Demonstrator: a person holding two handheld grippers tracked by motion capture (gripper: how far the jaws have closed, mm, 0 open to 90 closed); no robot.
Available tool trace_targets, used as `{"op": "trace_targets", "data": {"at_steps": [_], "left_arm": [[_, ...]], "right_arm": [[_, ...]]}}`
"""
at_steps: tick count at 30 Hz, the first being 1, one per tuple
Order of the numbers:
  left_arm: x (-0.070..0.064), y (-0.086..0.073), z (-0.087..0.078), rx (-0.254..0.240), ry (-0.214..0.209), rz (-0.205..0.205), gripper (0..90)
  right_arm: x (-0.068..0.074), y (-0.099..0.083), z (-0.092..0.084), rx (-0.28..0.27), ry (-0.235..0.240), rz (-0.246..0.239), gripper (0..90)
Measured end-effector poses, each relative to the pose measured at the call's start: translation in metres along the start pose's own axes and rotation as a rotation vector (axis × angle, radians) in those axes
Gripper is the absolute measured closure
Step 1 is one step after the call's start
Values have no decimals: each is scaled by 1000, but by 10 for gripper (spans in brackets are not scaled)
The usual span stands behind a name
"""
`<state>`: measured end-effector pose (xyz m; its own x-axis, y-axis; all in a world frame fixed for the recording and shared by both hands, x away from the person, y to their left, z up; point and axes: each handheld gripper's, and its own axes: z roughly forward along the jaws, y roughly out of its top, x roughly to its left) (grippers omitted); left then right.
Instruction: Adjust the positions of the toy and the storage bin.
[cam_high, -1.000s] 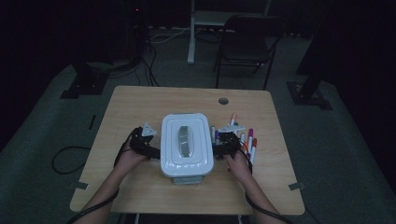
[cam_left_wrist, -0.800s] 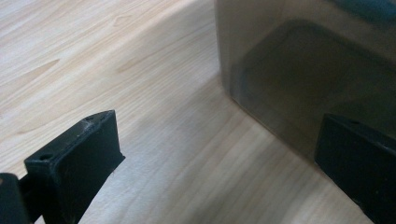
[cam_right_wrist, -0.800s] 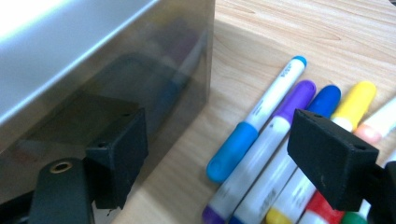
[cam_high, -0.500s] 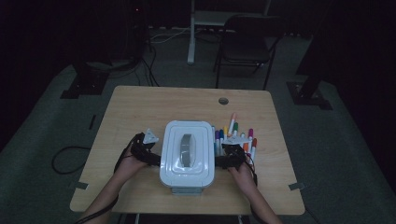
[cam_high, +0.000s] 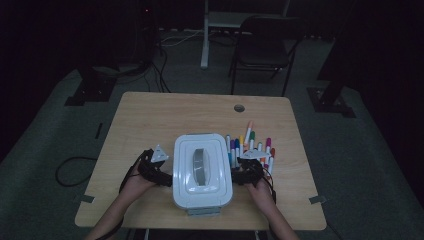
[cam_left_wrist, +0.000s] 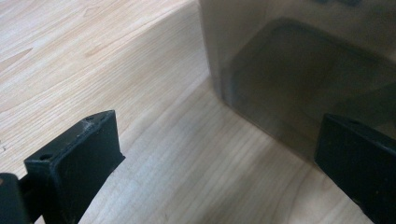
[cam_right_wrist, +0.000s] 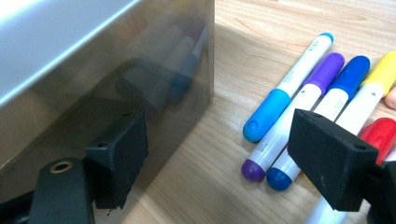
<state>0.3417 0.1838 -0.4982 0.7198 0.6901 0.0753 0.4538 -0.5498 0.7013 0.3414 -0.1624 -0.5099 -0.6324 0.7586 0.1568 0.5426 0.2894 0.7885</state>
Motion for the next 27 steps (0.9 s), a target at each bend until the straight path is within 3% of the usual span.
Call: {"op": "trace_targets", "data": {"at_steps": [4,11,24,27], "left_arm": [[1,-4,-3,-7,-10,4,10],[8,-10,-7,-14,-44,5,10],[12,-2,1,8,-12,13,9],[15,0,6,3,-5,-7,10]], "right_arm": [[0,2,2,5,17,-9,201],[2,8,11,14,-1,-25,201],[4,2,6,26,-8,-34,202],[3,-1,3,26,1,-35,201]]}}
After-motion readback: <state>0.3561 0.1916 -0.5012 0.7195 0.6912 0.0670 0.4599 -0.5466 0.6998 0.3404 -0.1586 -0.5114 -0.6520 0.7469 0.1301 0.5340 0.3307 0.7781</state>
